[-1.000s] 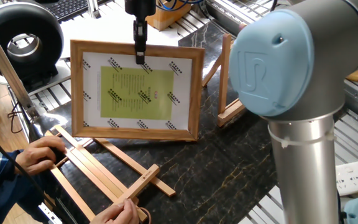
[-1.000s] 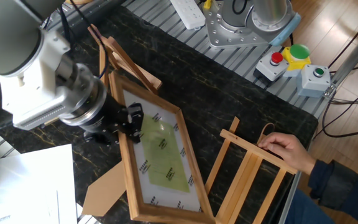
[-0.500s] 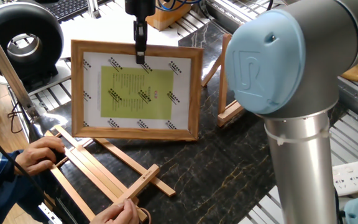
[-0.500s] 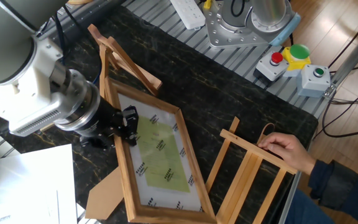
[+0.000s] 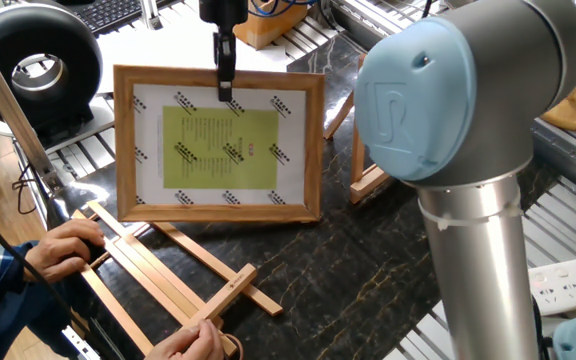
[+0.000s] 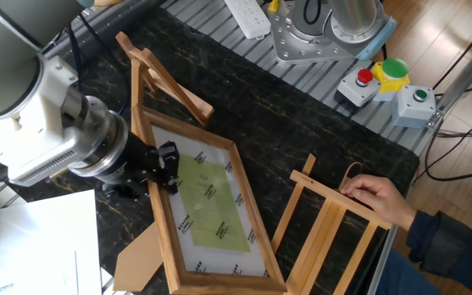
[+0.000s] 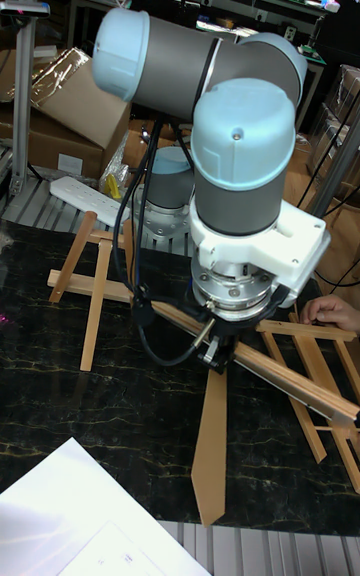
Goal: Take the photo frame down from the bracket
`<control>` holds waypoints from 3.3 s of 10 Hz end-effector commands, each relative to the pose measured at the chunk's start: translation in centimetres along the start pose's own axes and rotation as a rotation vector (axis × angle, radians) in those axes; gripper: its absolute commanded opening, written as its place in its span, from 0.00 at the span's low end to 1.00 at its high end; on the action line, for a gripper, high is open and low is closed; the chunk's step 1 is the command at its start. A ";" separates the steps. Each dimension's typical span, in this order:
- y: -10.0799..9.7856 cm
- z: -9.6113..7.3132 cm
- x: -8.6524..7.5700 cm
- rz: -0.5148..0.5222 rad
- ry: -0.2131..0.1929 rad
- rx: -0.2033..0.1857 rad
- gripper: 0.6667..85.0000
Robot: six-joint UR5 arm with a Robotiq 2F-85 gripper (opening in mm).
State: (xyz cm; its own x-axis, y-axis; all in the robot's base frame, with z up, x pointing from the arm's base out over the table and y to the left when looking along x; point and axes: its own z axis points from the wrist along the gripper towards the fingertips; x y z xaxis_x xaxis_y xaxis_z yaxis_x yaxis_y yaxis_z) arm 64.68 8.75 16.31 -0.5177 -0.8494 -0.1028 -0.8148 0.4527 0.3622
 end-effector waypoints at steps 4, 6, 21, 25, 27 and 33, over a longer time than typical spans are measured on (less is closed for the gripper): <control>-1.2 -0.7 0.4 -0.073 0.007 0.012 0.99; -1.4 -0.7 0.5 -0.077 0.014 0.017 1.00; -0.8 -10.7 0.1 0.567 -0.023 0.375 0.01; -3.3 -16.5 0.6 0.799 -0.315 0.584 0.01; -4.6 -16.6 1.5 0.817 -0.332 0.595 0.01; -5.5 -16.2 2.2 0.831 -0.292 0.542 0.01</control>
State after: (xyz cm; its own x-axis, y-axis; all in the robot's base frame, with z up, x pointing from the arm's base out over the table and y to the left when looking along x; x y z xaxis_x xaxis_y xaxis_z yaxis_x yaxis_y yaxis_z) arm 71.76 0.22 29.01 -0.9539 -0.1579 -0.2551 -0.1473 0.9873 -0.0602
